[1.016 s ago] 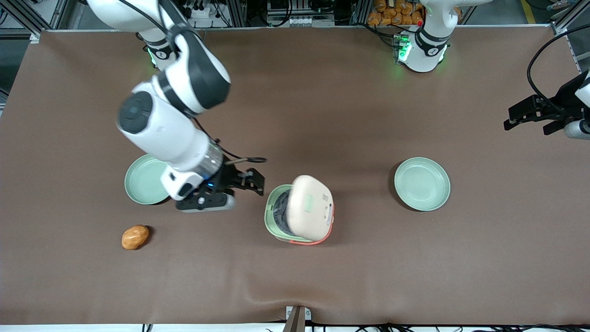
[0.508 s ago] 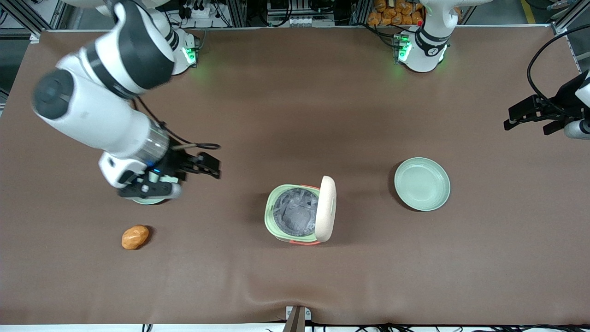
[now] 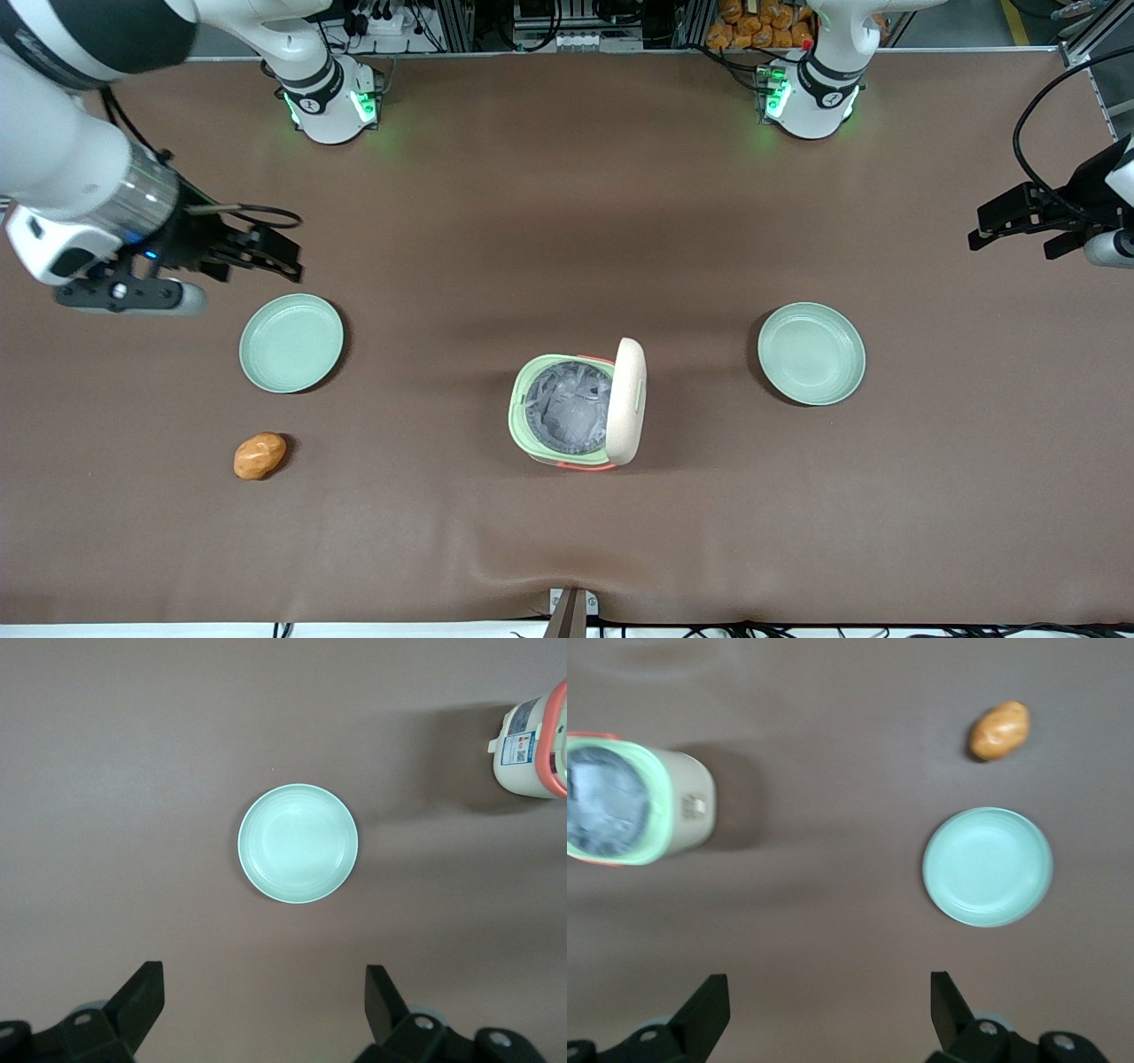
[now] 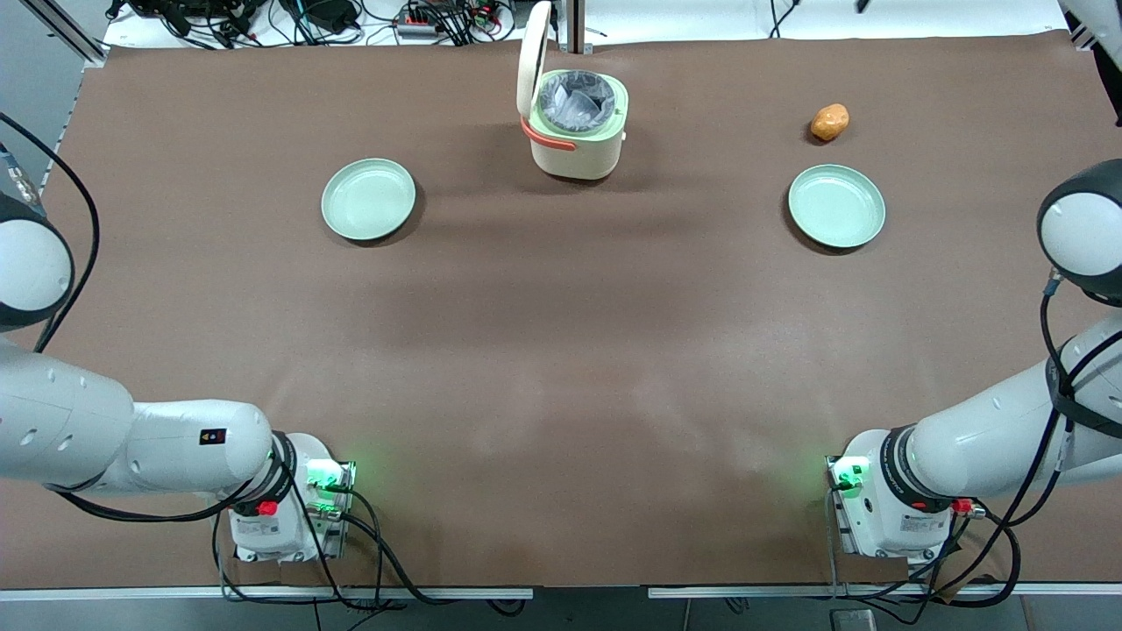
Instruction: Press rice cooker button with right arm
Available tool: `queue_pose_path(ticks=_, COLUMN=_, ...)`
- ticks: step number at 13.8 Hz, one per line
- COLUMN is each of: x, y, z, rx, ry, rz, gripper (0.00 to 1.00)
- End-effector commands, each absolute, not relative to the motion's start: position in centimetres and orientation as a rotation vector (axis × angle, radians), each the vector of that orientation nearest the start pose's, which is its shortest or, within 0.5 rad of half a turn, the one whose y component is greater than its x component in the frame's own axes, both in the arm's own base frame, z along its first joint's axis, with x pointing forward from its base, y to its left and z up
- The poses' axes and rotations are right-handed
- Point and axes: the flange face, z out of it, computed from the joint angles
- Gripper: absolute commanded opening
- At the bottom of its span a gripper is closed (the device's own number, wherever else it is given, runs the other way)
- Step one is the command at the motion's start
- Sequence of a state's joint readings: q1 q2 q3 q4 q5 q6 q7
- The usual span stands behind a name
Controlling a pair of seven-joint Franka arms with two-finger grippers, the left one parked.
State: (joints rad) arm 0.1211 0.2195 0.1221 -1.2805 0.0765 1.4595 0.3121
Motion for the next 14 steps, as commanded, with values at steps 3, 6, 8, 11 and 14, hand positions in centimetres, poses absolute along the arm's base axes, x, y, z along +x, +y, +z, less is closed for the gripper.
queue_pose_path(ticks=3, x=57.7, y=7.6, z=64.5, rx=-3.079, ry=0.093, rz=0.1, gripper=1.0)
queue_pose_path(ticks=6, x=57.1, y=4.7, z=64.6, rx=-3.099, ry=-0.024, rz=0.156, gripper=1.0)
queue_pose_path(ticks=8, x=56.6, y=2.9, z=64.3, rx=-3.107, ry=0.019, rz=0.221, gripper=1.0)
queue_pose_path(ticks=11, x=56.7, y=1.5, z=64.0, rx=-3.112, ry=0.045, rz=0.23, gripper=1.0)
queue_pose_path(ticks=14, x=57.0, y=1.3, z=63.4, rx=-3.123, ry=0.048, rz=0.24, gripper=1.0)
